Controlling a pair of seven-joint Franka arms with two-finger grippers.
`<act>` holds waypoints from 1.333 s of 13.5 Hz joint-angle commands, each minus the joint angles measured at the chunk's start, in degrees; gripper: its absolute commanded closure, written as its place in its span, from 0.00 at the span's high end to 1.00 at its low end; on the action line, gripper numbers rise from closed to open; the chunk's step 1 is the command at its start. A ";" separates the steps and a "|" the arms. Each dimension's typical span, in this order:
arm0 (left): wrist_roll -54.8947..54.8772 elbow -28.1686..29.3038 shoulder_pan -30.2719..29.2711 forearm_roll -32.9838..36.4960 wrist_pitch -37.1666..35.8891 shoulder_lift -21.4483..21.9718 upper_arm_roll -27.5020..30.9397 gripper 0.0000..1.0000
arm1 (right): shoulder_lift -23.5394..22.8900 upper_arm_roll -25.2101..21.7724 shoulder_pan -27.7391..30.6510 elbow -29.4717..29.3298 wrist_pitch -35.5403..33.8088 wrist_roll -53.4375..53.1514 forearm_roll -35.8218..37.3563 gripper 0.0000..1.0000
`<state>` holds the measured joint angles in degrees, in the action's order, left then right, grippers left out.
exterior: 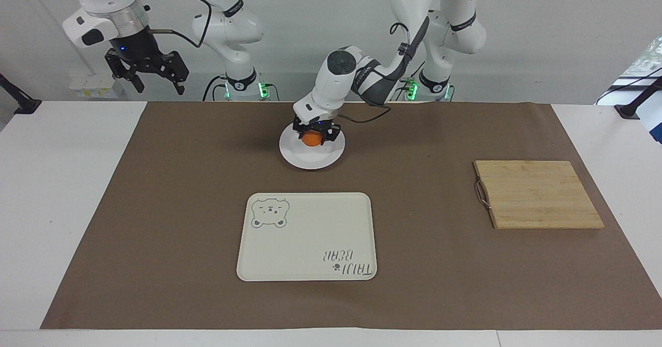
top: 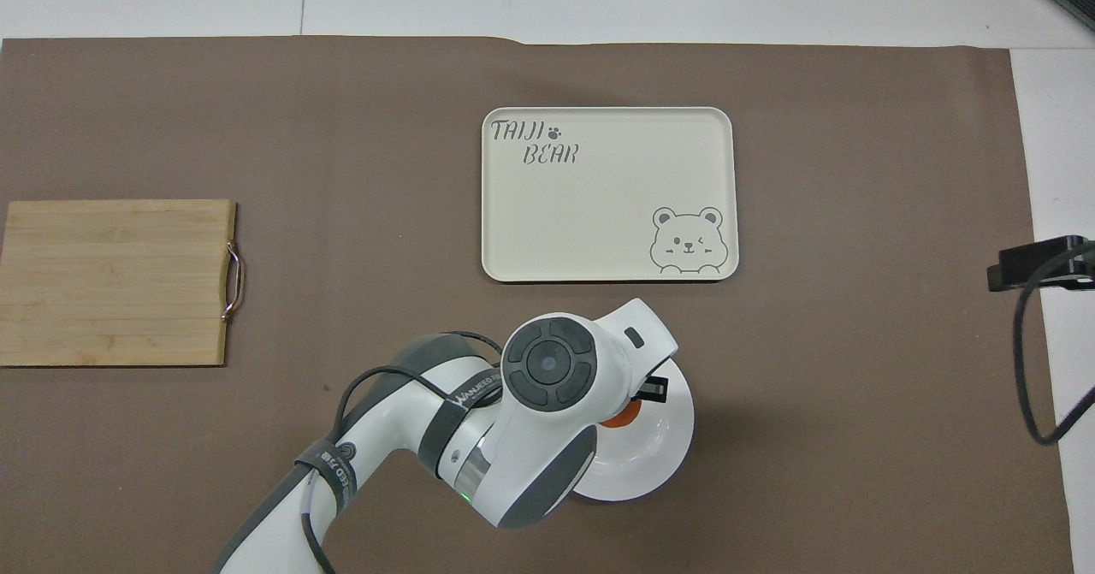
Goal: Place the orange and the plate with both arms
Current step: 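Release the orange onto the plate and withdraw the left gripper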
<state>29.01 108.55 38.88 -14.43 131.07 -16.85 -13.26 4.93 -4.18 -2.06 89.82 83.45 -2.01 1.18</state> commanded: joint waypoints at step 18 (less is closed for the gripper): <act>-1.33 0.10 -5.64 -0.07 -2.11 4.71 1.57 1.00 | 3.41 0.23 2.40 4.57 0.04 1.30 -5.11 1.00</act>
<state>28.73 109.48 37.20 -14.45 133.73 -14.57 -11.48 5.68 -4.18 -1.79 90.93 83.45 -2.01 -0.13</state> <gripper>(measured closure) 0.000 0.000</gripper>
